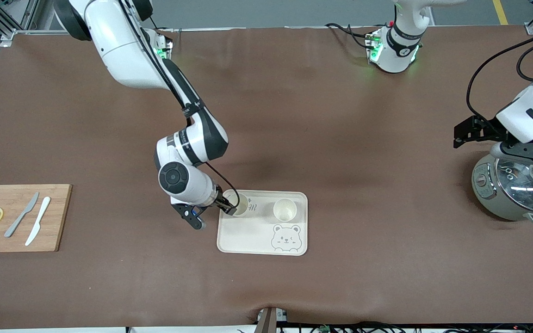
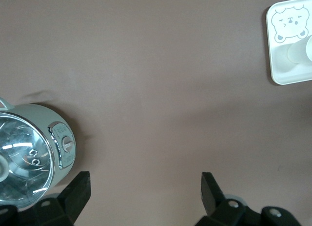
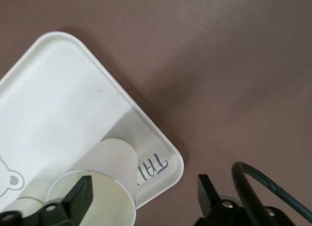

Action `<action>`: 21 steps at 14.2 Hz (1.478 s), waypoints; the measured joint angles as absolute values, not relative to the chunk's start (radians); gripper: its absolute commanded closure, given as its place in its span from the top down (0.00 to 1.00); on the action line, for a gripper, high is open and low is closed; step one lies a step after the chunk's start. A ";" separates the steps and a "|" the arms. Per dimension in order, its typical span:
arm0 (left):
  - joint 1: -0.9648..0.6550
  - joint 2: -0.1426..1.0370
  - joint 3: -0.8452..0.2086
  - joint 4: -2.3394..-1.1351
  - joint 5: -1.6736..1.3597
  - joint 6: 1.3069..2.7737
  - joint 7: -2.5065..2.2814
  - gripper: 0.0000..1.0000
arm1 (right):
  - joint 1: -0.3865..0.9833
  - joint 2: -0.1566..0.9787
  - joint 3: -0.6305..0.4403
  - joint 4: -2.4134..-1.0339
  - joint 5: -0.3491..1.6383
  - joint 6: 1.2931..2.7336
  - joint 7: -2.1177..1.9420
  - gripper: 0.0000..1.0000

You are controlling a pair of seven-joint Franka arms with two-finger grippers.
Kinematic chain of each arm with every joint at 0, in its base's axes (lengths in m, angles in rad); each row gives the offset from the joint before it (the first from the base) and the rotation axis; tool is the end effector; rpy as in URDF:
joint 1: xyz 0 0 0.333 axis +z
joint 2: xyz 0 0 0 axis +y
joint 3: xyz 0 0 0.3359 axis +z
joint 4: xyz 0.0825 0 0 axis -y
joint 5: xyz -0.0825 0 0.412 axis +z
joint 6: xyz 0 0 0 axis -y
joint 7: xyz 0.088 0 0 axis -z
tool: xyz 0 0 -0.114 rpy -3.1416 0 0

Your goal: Place white IKEA cup upright on tray with both arms

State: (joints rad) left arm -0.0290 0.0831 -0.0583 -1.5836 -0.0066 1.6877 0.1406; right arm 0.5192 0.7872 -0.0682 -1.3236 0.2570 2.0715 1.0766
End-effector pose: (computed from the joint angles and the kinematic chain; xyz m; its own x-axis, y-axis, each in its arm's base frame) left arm 0.6161 -0.0532 0.5915 0.9741 -0.2249 0.0225 -0.2251 -0.9743 0.0083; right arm 0.6870 0.3621 0.2551 0.7335 -0.6574 -0.1724 -0.6722 -0.7393 -0.0410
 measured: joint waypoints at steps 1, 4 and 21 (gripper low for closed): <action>-0.031 0.081 -0.059 -1.584 -0.007 1.687 0.137 1.00 | 0.509 0.784 -0.070 -1.292 0.257 2.011 1.075 1.00; -0.047 0.076 -0.059 -1.584 -0.008 1.687 0.116 1.00 | 0.475 0.774 -0.076 -1.218 0.257 1.829 1.075 1.00; -0.053 0.067 -0.072 -1.582 -0.008 1.667 0.105 1.00 | 0.175 0.507 -0.077 -1.133 0.199 1.436 0.692 1.00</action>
State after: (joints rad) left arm -0.0526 0.0673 -0.0717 -1.5817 -0.0077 1.6667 0.1053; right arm 0.1746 0.5067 -0.0768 -1.1332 0.1987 1.4357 0.6923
